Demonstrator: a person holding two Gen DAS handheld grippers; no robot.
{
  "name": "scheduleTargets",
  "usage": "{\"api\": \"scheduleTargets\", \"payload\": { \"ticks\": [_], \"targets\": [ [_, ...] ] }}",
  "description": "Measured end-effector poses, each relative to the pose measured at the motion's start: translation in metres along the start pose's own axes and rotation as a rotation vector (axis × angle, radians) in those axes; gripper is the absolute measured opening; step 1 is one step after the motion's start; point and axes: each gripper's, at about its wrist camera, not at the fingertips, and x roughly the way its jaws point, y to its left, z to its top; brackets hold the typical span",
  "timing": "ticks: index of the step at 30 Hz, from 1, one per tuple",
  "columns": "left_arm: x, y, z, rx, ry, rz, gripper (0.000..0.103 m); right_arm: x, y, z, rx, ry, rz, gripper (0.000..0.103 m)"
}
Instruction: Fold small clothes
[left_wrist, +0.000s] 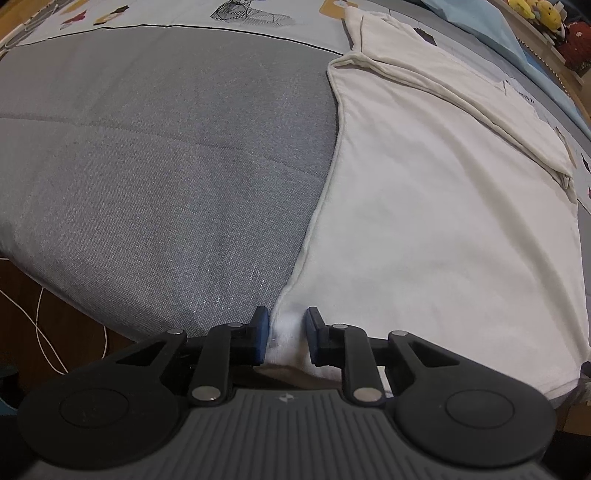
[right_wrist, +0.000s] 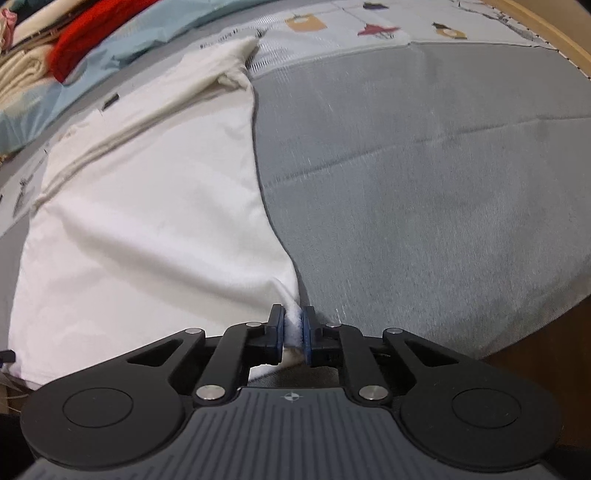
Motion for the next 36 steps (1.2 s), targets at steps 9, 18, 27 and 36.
{"api": "scheduleTargets", "payload": {
  "ticks": [9, 18, 27, 36],
  "targets": [
    [0.001, -0.002, 0.001, 0.008, 0.000, 0.004, 0.024, 0.002, 0.004, -0.003, -0.032, -0.003, -0.002, 0.013],
    [0.002, -0.005, 0.001, 0.018, -0.005, 0.004, 0.022, 0.001, 0.006, -0.004, -0.039, -0.012, -0.003, 0.011],
    [-0.017, -0.013, 0.002, 0.036, -0.085, -0.057, 0.006, -0.025, 0.010, -0.001, -0.047, -0.116, 0.045, 0.007],
    [-0.081, -0.022, -0.008, 0.078, -0.252, -0.261, 0.005, -0.100, 0.016, 0.008, -0.073, -0.296, 0.225, 0.006]
  ]
}}
